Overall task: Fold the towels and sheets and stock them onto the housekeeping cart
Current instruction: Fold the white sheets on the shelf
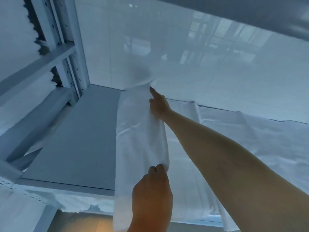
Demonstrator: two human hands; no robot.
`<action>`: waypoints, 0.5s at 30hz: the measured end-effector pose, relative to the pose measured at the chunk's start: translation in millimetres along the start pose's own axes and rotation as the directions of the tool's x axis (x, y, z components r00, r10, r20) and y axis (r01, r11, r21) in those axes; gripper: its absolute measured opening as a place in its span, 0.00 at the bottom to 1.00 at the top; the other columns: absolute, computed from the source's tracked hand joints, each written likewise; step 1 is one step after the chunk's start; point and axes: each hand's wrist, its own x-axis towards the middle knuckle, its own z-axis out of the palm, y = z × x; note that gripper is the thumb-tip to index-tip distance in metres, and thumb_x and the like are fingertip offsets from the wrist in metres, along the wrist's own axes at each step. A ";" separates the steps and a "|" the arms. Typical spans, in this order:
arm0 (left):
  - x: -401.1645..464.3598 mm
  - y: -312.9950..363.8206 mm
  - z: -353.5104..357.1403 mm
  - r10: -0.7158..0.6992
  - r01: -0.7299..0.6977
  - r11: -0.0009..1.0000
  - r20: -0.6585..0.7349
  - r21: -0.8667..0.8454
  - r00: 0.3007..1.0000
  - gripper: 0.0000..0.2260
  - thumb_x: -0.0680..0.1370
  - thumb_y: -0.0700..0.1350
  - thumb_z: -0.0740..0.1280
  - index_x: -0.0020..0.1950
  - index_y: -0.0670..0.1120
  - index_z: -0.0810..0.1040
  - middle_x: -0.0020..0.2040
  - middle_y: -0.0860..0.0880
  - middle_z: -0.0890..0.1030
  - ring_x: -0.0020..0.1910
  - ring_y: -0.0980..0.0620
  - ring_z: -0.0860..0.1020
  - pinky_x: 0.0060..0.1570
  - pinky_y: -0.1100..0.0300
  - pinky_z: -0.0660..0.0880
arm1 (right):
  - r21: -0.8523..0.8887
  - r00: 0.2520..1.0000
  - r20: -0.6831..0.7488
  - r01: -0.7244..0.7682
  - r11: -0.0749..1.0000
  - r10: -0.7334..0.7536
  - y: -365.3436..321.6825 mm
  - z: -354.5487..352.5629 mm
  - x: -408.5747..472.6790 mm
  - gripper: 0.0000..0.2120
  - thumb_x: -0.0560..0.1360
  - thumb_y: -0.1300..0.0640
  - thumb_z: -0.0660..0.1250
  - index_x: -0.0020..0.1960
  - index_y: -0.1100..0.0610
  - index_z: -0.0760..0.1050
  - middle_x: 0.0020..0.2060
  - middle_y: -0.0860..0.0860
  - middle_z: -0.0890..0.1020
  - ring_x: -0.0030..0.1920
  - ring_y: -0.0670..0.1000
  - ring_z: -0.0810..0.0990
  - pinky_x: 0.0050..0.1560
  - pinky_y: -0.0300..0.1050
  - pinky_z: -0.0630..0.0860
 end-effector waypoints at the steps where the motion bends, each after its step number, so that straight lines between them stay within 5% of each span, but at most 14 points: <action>1: 1.5 13.6 5.7 0.013 -0.013 1.000 0.018 -0.014 1.000 0.13 0.85 0.47 0.60 0.70 0.55 0.69 0.58 0.56 0.78 0.55 0.55 0.82 0.53 0.63 0.77 | 0.003 1.000 -0.015 -0.017 1.000 0.017 14.6 -14.4 -2.0 0.35 0.78 0.64 0.60 0.81 0.43 0.59 0.53 0.58 0.83 0.37 0.45 0.77 0.27 0.30 0.66; 5: 2.1 68.3 23.6 0.000 0.000 1.000 0.109 -0.001 0.994 0.13 0.81 0.46 0.67 0.65 0.52 0.73 0.53 0.54 0.80 0.48 0.55 0.83 0.47 0.63 0.78 | -0.018 0.995 -0.066 -0.072 0.997 0.071 65.1 -65.9 -11.8 0.35 0.80 0.60 0.59 0.81 0.35 0.55 0.56 0.55 0.82 0.33 0.40 0.73 0.27 0.28 0.64; 7: -0.3 93.0 30.8 0.074 -0.075 0.997 0.117 0.005 0.990 0.18 0.63 0.45 0.83 0.48 0.49 0.82 0.37 0.53 0.80 0.30 0.57 0.81 0.28 0.65 0.75 | -0.015 0.991 -0.081 -0.109 0.994 0.107 85.9 -90.9 -18.8 0.35 0.80 0.60 0.59 0.80 0.33 0.54 0.62 0.54 0.81 0.37 0.45 0.78 0.34 0.33 0.72; 9: -3.2 111.3 41.4 0.117 -0.122 0.992 0.151 0.028 0.982 0.21 0.50 0.45 0.86 0.36 0.49 0.81 0.27 0.53 0.76 0.21 0.57 0.76 0.19 0.65 0.70 | -0.014 0.987 -0.094 -0.129 0.992 0.127 110.0 -110.1 -27.7 0.36 0.80 0.60 0.59 0.81 0.35 0.53 0.68 0.56 0.78 0.50 0.56 0.82 0.50 0.44 0.78; 11: -3.6 122.3 61.3 0.123 -0.118 0.992 0.196 -0.036 0.973 0.18 0.61 0.49 0.84 0.46 0.49 0.82 0.35 0.52 0.80 0.30 0.55 0.82 0.30 0.64 0.77 | -0.048 0.977 -0.063 -0.208 0.977 0.205 141.1 -118.4 -39.8 0.38 0.79 0.61 0.60 0.83 0.41 0.49 0.69 0.59 0.77 0.59 0.61 0.80 0.60 0.51 0.77; 13: -5.1 129.5 90.3 0.062 -0.035 0.995 0.311 -0.091 0.948 0.16 0.80 0.56 0.68 0.62 0.49 0.75 0.53 0.50 0.81 0.52 0.50 0.83 0.52 0.58 0.78 | -0.128 0.930 0.061 -0.353 0.927 0.362 172.8 -110.4 -58.5 0.41 0.80 0.60 0.61 0.84 0.50 0.40 0.72 0.63 0.73 0.64 0.64 0.78 0.62 0.53 0.76; 15: -10.6 129.0 119.5 0.069 -0.028 0.994 0.403 -0.107 0.912 0.22 0.82 0.64 0.58 0.68 0.50 0.71 0.61 0.49 0.78 0.62 0.48 0.79 0.62 0.54 0.74 | -0.226 0.842 0.179 -0.468 0.854 0.509 199.5 -91.4 -82.5 0.44 0.81 0.58 0.64 0.83 0.54 0.36 0.76 0.65 0.64 0.68 0.66 0.74 0.62 0.54 0.75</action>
